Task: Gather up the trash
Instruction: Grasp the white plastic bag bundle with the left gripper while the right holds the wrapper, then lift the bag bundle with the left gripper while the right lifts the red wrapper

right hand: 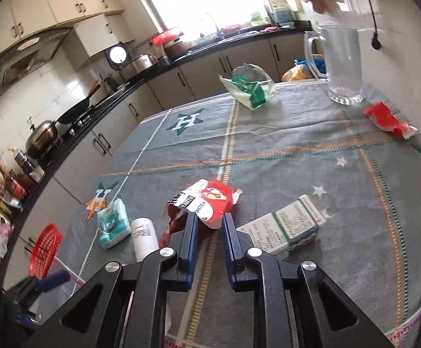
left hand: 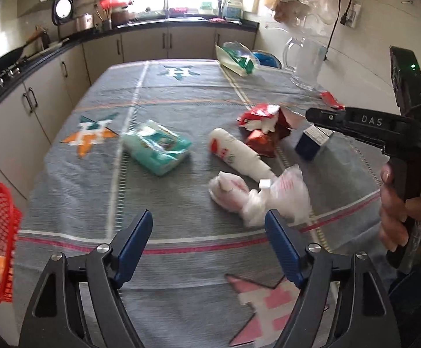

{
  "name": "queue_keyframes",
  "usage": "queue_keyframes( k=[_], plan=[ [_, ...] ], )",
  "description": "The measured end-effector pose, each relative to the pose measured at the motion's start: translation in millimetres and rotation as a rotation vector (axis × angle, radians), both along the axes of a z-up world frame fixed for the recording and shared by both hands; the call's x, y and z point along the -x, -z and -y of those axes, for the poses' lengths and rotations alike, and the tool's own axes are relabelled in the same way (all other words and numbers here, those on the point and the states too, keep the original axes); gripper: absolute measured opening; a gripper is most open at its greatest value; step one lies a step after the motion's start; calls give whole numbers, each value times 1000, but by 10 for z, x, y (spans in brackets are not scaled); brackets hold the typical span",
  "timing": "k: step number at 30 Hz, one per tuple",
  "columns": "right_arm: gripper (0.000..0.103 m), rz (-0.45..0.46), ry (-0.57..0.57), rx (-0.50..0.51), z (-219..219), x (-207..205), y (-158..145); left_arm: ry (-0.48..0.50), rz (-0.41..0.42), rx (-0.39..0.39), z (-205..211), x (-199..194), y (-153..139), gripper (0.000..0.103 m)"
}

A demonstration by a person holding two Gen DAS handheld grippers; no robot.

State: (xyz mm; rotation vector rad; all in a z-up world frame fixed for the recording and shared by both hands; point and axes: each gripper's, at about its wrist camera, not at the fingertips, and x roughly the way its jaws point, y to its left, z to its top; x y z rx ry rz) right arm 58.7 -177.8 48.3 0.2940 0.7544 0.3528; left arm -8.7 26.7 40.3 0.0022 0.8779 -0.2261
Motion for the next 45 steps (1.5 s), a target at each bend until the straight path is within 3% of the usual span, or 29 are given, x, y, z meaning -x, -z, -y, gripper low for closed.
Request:
queue_keyframes(
  k=[6, 12, 17, 19, 28, 34, 41, 45],
  plan=[
    [19, 53, 22, -65, 71, 72, -116, 27, -47, 66, 166, -222, 95, 83],
    [19, 36, 40, -119, 166, 50, -91, 89, -107, 105, 377, -414, 305, 83],
    [19, 38, 52, -121, 192, 38, -80, 82, -60, 89, 467, -458, 333, 83],
    [19, 32, 64, -130, 216, 27, -67, 78, -32, 95, 475, -470, 324, 65],
    [20, 29, 56, -121, 205, 9, -35, 51, 52, 122, 335, -353, 234, 59],
    [20, 63, -45, 25, -125, 19, -44, -30, 197, 121, 52, -69, 40, 59],
    [20, 97, -94, 320, -503, 44, -41, -74, 171, 216, -178, -150, 81, 59],
    [20, 116, -124, 393, -549, 106, -93, -84, 180, 229, -217, -166, 69, 59]
  ],
)
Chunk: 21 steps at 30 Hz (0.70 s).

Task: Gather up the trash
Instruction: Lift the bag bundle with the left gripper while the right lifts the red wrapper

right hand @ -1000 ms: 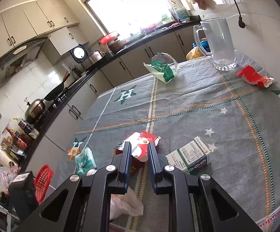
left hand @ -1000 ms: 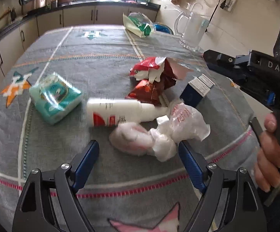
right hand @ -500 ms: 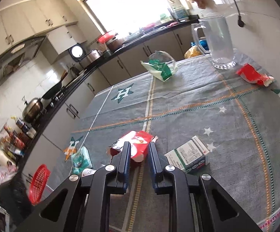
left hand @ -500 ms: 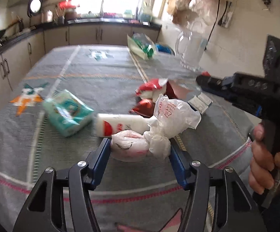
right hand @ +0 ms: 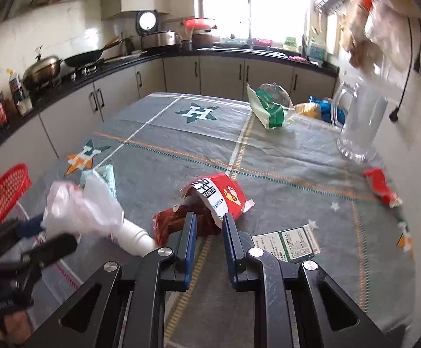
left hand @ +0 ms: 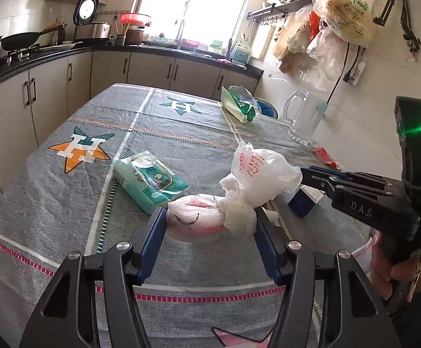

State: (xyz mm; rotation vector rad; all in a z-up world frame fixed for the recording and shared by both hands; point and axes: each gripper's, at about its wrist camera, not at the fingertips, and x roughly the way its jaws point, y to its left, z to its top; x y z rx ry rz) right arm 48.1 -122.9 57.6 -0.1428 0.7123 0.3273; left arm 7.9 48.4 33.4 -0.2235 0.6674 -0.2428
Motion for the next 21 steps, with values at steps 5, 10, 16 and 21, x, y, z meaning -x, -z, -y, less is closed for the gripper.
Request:
queue_keyframes(
  k=[5, 10, 16, 21],
  plan=[
    [29, 22, -16, 98, -138, -53, -3, 5, 11, -18, 41, 41, -10, 59],
    [29, 18, -13, 200, -293, -205, 92, 2, 10, -20, 51, 48, -15, 59],
    [10, 41, 30, 196, -278, -275, 197, 2, 9, -19, 44, 48, -11, 59],
    [8, 57, 56, 65, -76, -245, 118, -6, 16, -18, 41, 60, -22, 59]
  ],
)
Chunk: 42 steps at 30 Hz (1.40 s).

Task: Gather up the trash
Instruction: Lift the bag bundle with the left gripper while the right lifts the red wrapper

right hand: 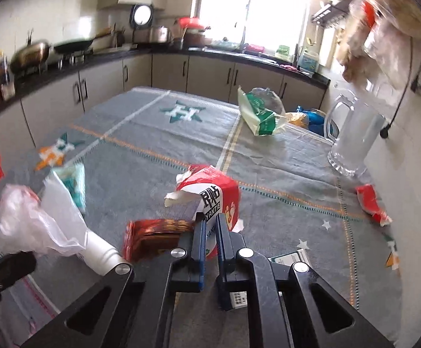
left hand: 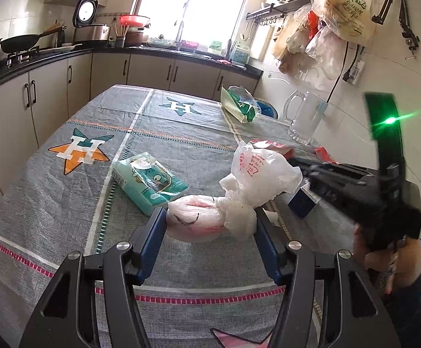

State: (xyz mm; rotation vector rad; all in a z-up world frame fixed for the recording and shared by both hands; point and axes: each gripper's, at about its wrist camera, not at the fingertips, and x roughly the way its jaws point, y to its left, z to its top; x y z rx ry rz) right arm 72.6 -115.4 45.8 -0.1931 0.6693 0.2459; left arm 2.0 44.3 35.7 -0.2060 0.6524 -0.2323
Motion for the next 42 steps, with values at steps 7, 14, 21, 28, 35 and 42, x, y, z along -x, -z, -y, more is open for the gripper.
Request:
queue_keyframes(
  k=[7, 14, 21, 28, 35, 42],
  plan=[
    [7, 34, -69, -251, 168, 136, -217, -23, 26, -12, -3, 10, -30, 59],
    [7, 6, -110, -296, 85, 201, -234, -30, 15, -12, -8, -12, -16, 59],
    [6, 11, -114, -401, 226, 225, -317, -32, 23, -12, -14, -26, -16, 59],
    [8, -121, -54, -347, 231, 5, -73, -27, 21, -15, -15, -23, -17, 59],
    [6, -142, -17, -335, 279, -38, 16, -26, 24, -15, -12, -14, -18, 59],
    [4, -64, -13, -433, 413, 34, -146, -28, 38, -20, -10, 10, -31, 59]
  ],
)
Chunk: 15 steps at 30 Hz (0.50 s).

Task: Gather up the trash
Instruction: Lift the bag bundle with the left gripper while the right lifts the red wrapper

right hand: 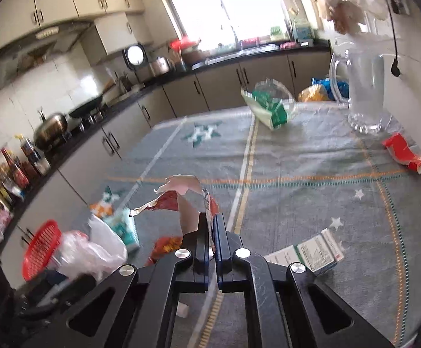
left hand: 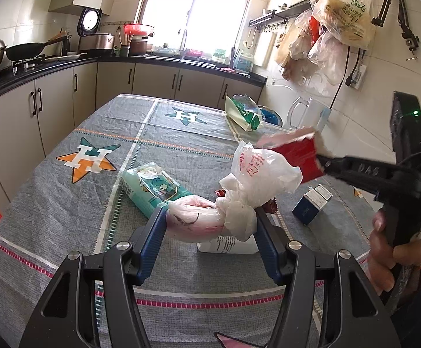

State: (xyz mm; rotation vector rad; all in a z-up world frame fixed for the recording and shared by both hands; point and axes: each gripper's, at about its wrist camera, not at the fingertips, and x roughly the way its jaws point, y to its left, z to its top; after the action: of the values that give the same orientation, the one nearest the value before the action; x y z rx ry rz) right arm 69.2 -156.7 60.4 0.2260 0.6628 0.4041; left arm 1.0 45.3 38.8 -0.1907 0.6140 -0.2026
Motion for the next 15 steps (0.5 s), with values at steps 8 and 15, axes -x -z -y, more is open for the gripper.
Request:
queue_keyframes(
  k=[8, 15],
  plan=[
    [4, 36, -8, -46, 24, 61, -98, -2, 4, -3, -5, 3, -5, 59],
    [4, 56, -12, -60, 29, 97, -134, -9, 3, -7, -7, 3, -1, 59]
  ],
)
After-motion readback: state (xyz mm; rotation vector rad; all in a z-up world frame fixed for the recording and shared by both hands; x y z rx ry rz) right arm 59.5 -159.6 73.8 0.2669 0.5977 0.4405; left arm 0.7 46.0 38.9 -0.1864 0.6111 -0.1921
